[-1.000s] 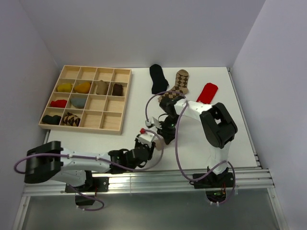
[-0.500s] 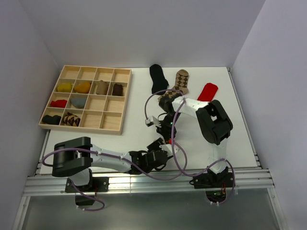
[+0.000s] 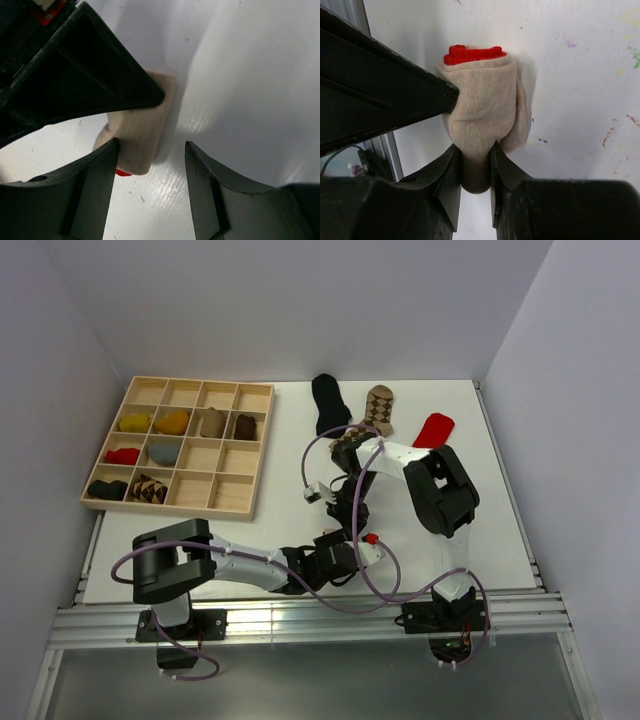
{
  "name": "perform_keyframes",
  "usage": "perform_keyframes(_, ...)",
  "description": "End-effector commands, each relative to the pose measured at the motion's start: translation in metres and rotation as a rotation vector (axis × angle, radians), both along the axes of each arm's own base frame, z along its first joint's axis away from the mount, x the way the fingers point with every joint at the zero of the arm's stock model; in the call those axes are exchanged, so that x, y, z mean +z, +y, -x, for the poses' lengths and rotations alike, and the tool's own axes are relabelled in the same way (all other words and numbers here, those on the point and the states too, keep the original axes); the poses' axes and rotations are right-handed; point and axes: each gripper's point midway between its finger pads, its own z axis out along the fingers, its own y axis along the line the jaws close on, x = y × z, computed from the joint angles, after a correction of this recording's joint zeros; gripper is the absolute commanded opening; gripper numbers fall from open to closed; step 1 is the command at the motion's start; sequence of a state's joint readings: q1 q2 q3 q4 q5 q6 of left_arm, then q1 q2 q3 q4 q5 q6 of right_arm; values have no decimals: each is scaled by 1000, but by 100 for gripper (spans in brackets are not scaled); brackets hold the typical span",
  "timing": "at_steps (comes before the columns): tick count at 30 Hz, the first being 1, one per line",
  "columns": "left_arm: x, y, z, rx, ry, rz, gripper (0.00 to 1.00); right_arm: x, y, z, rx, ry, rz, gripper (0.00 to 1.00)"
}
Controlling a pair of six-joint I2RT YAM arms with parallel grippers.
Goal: Roll the socks
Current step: Roll the sock at the center of the board.
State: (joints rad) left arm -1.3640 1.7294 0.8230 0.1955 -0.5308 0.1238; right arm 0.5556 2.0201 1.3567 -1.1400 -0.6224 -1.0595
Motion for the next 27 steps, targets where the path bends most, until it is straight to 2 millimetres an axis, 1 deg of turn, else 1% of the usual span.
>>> perform_keyframes(1,-2,-13,-4,-57,13,-25,60,-26,-25,-2,49,6,133,25)
perform_keyframes(5,-9,-9,-10,-41,22,-51,59,-26,-25,-2,52,14,138,25)
perform_keyframes(6,-10,-3,-19,-3,-9,-72,59,-26,-25,-2,53,13,137,25)
perform_keyframes(7,-7,-2,-22,10,-32,-78,58,-26,-25,-2,51,13,138,25)
perform_keyframes(9,-2,0,-22,-1,-50,-77,58,-27,-25,-2,53,15,137,25)
perform_keyframes(10,4,1,-25,5,-66,-68,58,-27,-25,-2,52,20,136,25)
perform_keyframes(13,3,8,-32,29,-110,-116,57,-27,-24,-2,50,24,140,25)
perform_keyframes(16,12,8,-32,37,-147,-102,58,-28,-24,-2,47,29,142,25)
perform_keyframes(21,21,2,-28,2,-97,-63,61,-29,-24,-2,41,37,152,25)
perform_keyframes(25,38,-5,-24,-21,-70,1,63,-29,-24,-2,38,38,154,25)
perform_keyframes(26,41,-5,-25,-22,-73,6,92,-29,-24,-2,39,38,152,25)
perform_keyframes(27,46,-5,-26,-21,-80,17,93,-29,-24,-1,39,40,154,24)
